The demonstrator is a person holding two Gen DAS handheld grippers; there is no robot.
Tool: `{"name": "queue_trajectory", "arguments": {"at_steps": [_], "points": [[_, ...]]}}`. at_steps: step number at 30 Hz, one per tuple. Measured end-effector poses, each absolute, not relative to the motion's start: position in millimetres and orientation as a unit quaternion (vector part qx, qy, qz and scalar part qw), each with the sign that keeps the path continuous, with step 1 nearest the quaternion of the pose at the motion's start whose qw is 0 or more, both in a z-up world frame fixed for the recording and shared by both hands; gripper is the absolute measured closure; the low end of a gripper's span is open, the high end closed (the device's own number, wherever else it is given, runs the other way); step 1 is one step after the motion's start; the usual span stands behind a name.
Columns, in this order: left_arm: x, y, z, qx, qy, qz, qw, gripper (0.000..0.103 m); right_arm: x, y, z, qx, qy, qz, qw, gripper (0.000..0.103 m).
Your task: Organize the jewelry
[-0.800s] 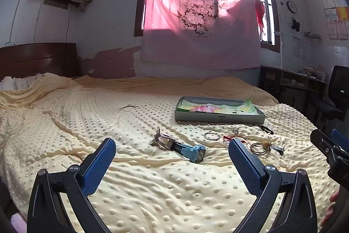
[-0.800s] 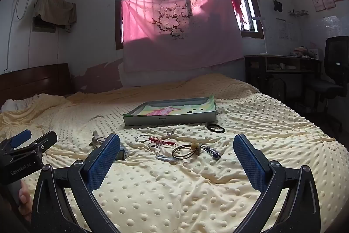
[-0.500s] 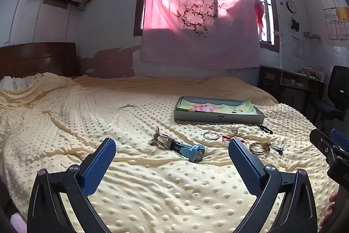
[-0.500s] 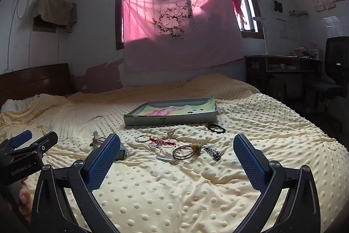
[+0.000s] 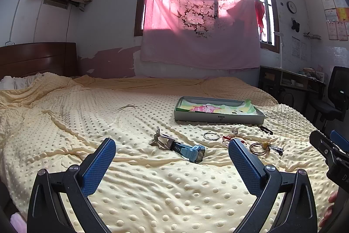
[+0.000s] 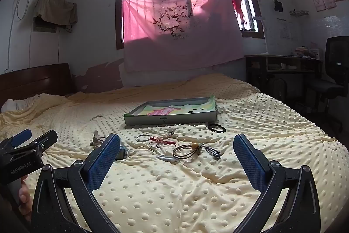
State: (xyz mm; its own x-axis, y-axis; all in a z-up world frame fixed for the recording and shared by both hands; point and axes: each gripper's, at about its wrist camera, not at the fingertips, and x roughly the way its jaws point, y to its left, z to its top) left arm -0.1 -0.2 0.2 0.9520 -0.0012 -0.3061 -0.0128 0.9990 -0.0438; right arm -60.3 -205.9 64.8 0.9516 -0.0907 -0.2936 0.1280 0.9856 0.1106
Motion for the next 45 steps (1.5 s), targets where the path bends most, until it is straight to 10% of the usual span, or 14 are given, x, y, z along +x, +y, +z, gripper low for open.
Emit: {"name": "queue_trajectory", "arguments": {"at_steps": [45], "points": [[-0.2,0.1,0.0,-0.024,0.154,0.003,0.988,0.000,-60.9,-206.2,64.3,0.065,0.146,-0.056,0.986,0.001]]}}
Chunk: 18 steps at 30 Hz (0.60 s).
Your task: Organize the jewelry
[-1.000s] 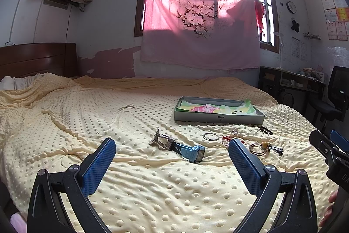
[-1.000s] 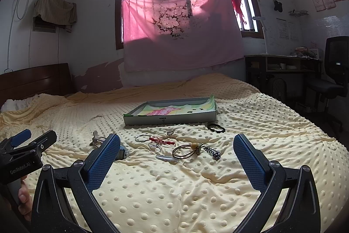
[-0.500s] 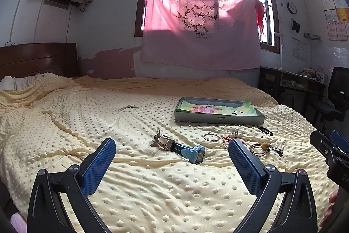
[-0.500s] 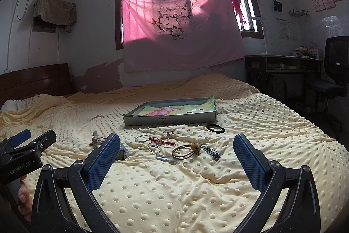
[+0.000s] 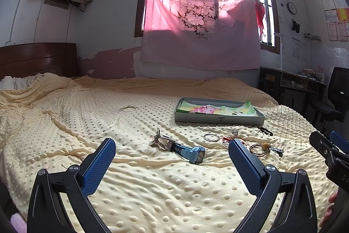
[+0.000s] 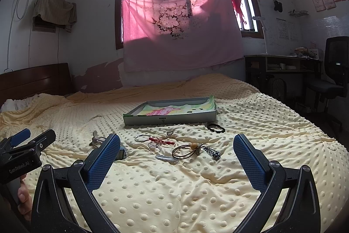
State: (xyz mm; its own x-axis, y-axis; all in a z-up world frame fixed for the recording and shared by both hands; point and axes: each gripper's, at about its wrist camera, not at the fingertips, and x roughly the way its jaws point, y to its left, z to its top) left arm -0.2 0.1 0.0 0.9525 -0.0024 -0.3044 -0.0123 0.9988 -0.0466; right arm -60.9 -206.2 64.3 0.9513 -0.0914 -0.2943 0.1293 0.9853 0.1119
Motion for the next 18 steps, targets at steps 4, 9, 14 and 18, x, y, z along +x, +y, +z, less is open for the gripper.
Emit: {"name": "queue_trajectory", "arguments": {"at_steps": [4,9,14,18], "points": [[-0.1,0.0,0.0,-0.023,0.154,0.003,0.988,0.000,-61.3,-206.0,64.1,0.065,0.146,-0.056,0.986,0.001],[0.1,0.0,0.1,-0.023,0.155,0.003,0.988,0.000,-61.2,-206.2,64.1,0.065,0.146,-0.056,0.986,0.001],[-0.4,0.1,0.2,-0.024,0.154,0.002,0.988,0.000,-59.7,-206.1,64.8,0.065,0.146,-0.056,0.985,0.001],[-0.3,0.3,0.3,-0.024,0.154,0.002,0.988,0.000,-59.7,-205.8,64.6,0.065,0.146,-0.056,0.986,0.001]]}}
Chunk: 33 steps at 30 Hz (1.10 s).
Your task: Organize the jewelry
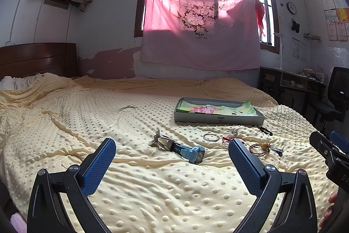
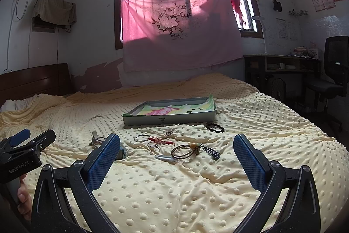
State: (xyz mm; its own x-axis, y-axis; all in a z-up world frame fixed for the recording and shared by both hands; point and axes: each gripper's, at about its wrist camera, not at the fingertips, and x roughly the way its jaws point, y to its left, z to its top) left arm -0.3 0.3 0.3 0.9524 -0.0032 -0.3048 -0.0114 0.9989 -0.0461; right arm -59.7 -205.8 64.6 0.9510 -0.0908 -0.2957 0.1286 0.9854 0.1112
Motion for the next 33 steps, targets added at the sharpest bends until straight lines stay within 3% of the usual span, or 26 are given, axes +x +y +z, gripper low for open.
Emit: {"name": "queue_trajectory", "arguments": {"at_steps": [33], "points": [[0.0,-4.9,0.5,-0.026,0.163,-0.002,0.986,0.000,-54.7,-214.0,61.7,0.057,0.158,-0.054,0.984,0.001]]}}
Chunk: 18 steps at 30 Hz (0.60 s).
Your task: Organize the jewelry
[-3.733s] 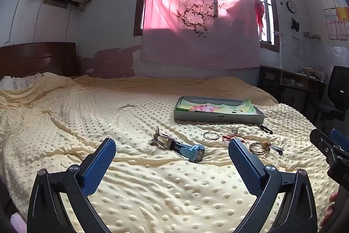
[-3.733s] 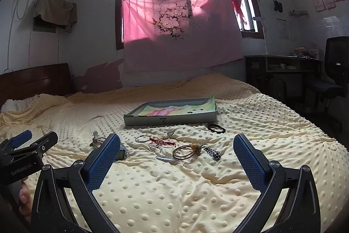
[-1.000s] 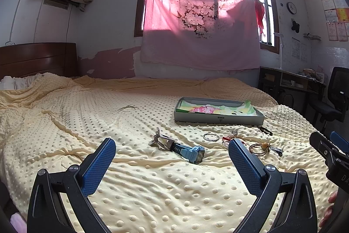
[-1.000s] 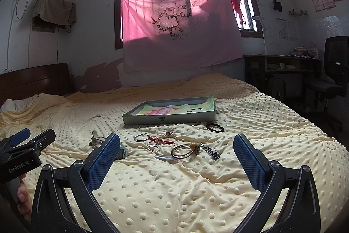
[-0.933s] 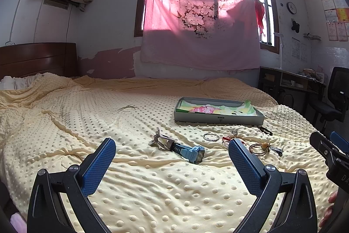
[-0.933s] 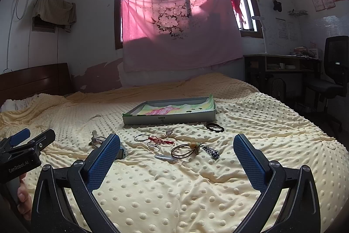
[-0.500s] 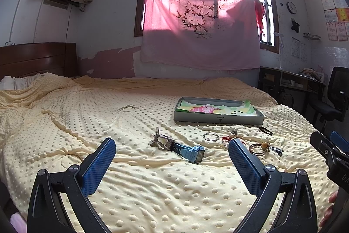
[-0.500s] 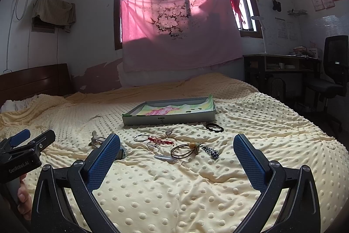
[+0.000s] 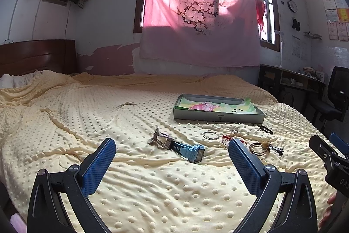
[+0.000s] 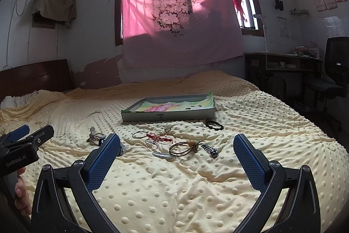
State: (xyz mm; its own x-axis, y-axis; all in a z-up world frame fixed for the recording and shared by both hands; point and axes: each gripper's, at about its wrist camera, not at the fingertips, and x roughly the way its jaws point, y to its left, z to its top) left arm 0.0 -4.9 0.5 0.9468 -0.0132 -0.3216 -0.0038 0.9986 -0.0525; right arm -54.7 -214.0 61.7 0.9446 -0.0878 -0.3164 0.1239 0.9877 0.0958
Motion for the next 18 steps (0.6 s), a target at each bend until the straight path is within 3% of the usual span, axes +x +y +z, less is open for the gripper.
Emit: {"name": "queue_trajectory", "arguments": {"at_steps": [18], "points": [[31,-9,0,-0.024,0.179,-0.010,0.984,0.000,-39,-220,63,0.059,0.162,-0.051,0.984,0.001]]}}
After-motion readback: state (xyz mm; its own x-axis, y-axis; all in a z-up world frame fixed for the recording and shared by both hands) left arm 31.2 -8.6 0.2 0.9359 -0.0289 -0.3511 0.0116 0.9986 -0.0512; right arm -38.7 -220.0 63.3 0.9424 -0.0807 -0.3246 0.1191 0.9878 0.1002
